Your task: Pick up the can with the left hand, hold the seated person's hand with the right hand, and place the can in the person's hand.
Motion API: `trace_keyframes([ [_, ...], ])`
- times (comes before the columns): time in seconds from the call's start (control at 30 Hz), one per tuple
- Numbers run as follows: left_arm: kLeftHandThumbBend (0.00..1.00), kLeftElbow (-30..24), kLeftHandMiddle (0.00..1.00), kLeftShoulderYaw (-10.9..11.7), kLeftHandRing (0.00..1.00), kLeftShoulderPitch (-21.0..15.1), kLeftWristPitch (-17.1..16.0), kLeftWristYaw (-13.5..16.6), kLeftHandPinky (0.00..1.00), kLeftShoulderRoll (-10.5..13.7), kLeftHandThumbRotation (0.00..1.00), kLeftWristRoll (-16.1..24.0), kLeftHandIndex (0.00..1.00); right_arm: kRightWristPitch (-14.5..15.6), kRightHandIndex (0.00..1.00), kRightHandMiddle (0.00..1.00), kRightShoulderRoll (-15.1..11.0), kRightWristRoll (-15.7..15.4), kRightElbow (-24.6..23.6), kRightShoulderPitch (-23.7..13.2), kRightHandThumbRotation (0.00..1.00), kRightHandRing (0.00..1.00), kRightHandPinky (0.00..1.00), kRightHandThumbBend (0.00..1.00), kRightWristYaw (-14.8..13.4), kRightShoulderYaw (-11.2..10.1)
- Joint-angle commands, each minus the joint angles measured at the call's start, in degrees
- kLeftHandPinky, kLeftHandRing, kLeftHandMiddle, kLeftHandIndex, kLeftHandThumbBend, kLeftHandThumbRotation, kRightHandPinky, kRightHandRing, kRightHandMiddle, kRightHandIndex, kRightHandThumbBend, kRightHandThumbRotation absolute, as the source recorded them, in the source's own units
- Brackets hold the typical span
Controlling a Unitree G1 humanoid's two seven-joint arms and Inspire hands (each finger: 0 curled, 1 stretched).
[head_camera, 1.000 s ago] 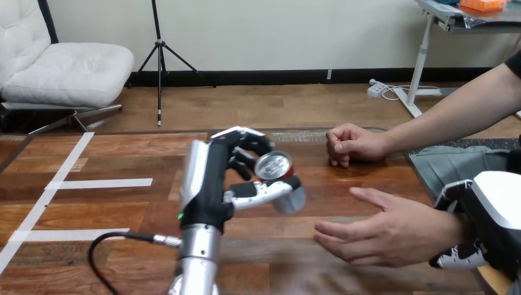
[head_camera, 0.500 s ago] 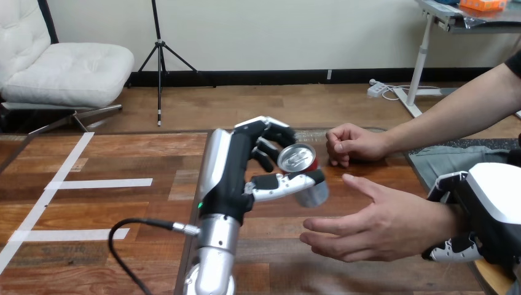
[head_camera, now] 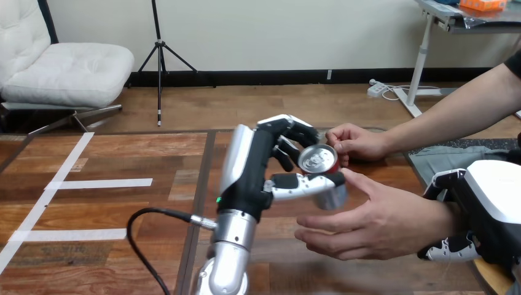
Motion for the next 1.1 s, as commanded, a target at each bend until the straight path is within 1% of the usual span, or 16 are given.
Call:
trace_keyframes([
  [0.0, 0.69, 0.92, 0.45, -1.17, 0.38, -3.91, -0.99, 0.33, 0.32, -3.04, 0.0, 0.12, 0.49, 0.46, 0.5, 0.4, 1.77, 0.61, -2.69, -0.97, 0.0, 0.3, 0.22, 0.82, -0.85, -1.18],
  [0.23, 0.7, 2.11, 0.45, -2.9, 0.38, -3.95, -1.1, 0.78, 0.33, -3.76, 0.0, 0.42, 0.49, 0.14, 0.5, 0.4, 1.98, 0.22, -2.69, -0.84, 0.0, 0.31, 0.23, 0.83, -1.31, -0.95],
  [0.43, 0.69, 2.32, 0.45, -4.1, 0.39, -3.56, -1.16, 0.79, 0.33, -4.18, 0.0, 0.14, 0.49, 0.03, 0.5, 0.43, 2.15, 0.04, -2.76, -0.8, 0.0, 0.34, 0.26, 0.83, -1.46, -0.84],
  [0.73, 0.68, 2.63, 0.46, -5.63, 0.39, -3.25, -1.9, 0.53, 0.34, -4.19, 0.0, -0.2, 0.49, -0.57, 0.5, 0.45, 2.22, -0.04, -2.92, -0.54, 0.0, 0.36, 0.28, 0.84, -1.95, -1.06],
  [0.9, 0.68, 2.29, 0.46, -6.05, 0.38, -2.88, -1.88, -0.12, 0.34, -4.14, 0.0, -0.77, 0.48, -1.02, 0.5, 0.43, 2.36, 0.08, -2.93, -0.38, 0.0, 0.34, 0.27, 0.85, -2.21, -1.25],
  [1.07, 0.67, 2.26, 0.46, -6.33, 0.39, -2.66, -2.0, -0.49, 0.34, -4.16, 0.0, -1.25, 0.48, -0.76, 0.5, 0.44, 2.31, -0.11, -3.17, -0.31, 0.0, 0.35, 0.27, 0.85, -1.79, -1.28],
])
